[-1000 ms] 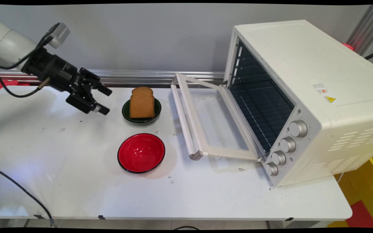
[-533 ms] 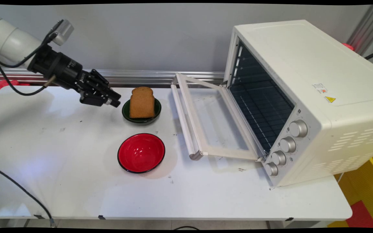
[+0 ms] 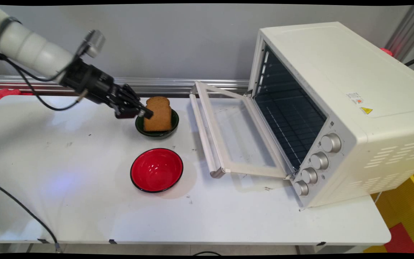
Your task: Close the oven
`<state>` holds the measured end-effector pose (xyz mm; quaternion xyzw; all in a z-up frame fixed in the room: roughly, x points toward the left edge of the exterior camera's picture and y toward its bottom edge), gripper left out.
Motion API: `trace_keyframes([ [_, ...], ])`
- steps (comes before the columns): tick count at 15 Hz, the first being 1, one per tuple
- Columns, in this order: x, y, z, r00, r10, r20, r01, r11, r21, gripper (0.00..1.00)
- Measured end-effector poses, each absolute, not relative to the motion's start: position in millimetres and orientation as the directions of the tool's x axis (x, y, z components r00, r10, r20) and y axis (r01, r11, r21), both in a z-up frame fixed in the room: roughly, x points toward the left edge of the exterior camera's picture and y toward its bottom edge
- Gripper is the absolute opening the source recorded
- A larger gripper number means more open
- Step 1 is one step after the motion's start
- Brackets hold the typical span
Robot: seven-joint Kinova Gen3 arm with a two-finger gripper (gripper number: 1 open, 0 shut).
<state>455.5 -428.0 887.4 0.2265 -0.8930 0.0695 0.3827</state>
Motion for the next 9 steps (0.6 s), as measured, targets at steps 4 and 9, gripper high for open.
trace_keyframes([
  [4,434.2,-439.1,855.1,-0.611,-0.340,0.715,-0.436,0.898,0.055,0.00],
  [9,406.0,-453.5,809.5,-0.613,-0.323,0.721,-0.415,0.908,0.054,0.00],
])
